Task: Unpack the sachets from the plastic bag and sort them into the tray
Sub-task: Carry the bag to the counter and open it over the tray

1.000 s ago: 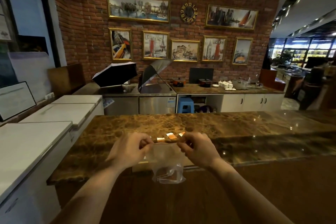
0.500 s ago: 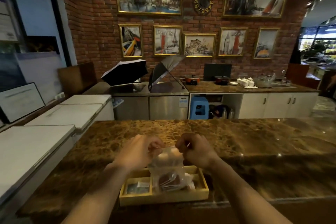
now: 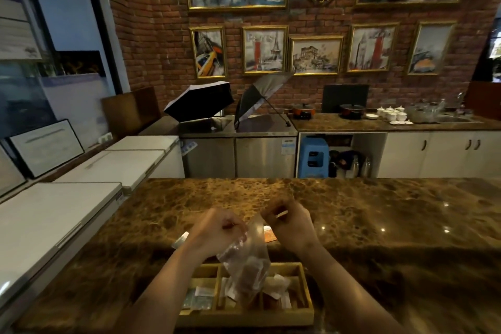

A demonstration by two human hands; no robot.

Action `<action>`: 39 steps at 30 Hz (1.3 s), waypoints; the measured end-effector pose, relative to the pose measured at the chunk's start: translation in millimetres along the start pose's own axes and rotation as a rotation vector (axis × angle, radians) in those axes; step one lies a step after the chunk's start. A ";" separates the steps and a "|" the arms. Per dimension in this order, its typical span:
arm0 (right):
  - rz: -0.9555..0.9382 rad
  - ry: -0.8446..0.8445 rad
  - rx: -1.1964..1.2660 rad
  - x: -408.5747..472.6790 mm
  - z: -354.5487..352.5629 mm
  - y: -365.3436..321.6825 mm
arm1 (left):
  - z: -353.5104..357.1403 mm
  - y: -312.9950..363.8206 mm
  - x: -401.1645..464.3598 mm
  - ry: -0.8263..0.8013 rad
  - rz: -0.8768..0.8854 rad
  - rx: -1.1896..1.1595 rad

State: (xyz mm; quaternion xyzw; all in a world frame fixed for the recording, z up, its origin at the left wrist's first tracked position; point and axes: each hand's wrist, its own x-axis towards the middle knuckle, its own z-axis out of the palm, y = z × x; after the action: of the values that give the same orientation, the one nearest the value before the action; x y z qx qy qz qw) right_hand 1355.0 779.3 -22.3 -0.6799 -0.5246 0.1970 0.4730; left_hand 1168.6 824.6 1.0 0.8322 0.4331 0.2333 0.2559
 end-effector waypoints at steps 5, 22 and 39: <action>0.383 -0.212 0.400 -7.9 3.1 -22.8 | 4.5 -2.9 2.3 0.009 -0.164 -0.258; 0.618 -0.240 0.477 -4.3 28.8 -38.9 | 12.9 -9.5 -1.6 0.013 -0.556 -0.891; 0.564 -0.208 0.331 -5.6 -6.6 -19.7 | 0.9 -28.9 -0.5 0.321 -0.464 -0.304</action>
State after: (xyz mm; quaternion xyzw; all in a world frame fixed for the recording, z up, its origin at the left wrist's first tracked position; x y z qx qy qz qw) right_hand 1347.6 771.4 -3.7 -0.6885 -0.3223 0.4708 0.4476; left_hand 1151.5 838.3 -18.0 0.6161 0.6062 0.3592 0.3521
